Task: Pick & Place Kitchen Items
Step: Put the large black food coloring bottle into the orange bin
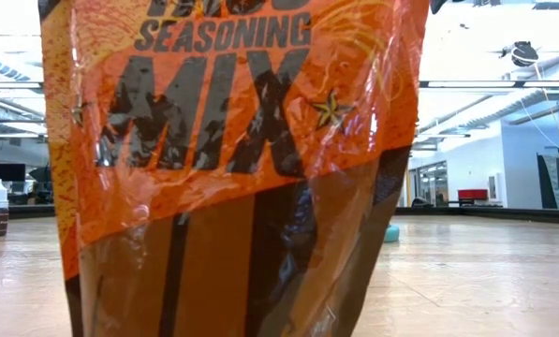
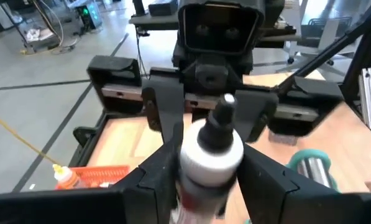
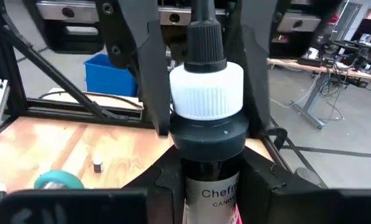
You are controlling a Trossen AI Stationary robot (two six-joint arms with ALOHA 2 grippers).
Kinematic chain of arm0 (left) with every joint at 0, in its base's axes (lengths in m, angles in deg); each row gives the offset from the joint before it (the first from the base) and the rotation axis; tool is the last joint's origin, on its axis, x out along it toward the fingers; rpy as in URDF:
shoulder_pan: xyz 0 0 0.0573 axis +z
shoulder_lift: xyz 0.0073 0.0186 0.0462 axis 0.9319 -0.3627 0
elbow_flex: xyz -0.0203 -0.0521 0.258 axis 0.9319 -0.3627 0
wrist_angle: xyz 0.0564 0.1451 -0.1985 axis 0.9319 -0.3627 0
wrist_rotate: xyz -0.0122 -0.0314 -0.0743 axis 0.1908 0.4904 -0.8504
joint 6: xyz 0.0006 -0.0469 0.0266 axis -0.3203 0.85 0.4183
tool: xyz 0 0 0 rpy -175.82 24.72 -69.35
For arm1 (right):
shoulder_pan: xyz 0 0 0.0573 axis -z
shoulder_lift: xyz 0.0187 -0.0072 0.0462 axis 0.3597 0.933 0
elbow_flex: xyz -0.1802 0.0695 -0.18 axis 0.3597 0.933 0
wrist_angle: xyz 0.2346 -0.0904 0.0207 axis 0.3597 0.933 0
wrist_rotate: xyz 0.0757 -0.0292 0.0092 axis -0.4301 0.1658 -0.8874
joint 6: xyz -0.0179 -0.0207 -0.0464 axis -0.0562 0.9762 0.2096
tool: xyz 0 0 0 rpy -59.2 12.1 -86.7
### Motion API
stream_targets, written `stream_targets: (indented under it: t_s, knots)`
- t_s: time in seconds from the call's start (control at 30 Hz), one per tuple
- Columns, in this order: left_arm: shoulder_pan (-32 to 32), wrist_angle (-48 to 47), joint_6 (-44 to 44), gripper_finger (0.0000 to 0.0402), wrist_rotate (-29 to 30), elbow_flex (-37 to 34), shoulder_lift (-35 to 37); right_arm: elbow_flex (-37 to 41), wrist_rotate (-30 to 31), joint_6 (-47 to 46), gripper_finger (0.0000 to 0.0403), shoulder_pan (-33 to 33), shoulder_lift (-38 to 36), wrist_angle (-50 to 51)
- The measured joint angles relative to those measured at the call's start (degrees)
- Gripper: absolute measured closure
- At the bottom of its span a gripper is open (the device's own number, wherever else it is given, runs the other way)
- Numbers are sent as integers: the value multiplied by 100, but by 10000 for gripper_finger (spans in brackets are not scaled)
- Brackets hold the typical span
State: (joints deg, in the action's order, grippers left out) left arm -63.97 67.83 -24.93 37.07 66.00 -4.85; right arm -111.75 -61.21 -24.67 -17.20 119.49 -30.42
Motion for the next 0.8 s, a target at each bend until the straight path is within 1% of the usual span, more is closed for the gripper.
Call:
stream_targets:
  t_s: [0.1,0.17,0.27,0.33,0.4,0.5,0.57,0.63,0.73,0.8]
  knots:
    - [7,-313,-29,257,110,-5,173,27,-9,-5,314,62,-102,233]
    - [12,-291,-38,257,212,32,260,35,0,-2,314,101,-130,450]
    - [9,-878,28,257,511,-6,439,32,21,-3,314,170,-335,868]
    - [6,-880,81,257,631,4,464,20,233,0,314,212,-464,1003]
    - [9,-1244,141,257,699,-9,583,20,489,11,314,257,-550,1208]
    - [12,-1347,199,257,720,21,633,139,728,20,314,379,-731,1383]
    - [12,-1664,248,257,718,-13,648,345,782,18,314,522,-898,1267]
    - [9,-1641,266,257,713,-15,655,705,877,-19,314,685,-1051,1069]
    - [9,-1656,324,257,707,-132,681,1410,875,-206,314,1021,-1335,343]
    - [9,-1684,332,256,730,-277,689,1885,893,-343,314,1245,-1504,-398]
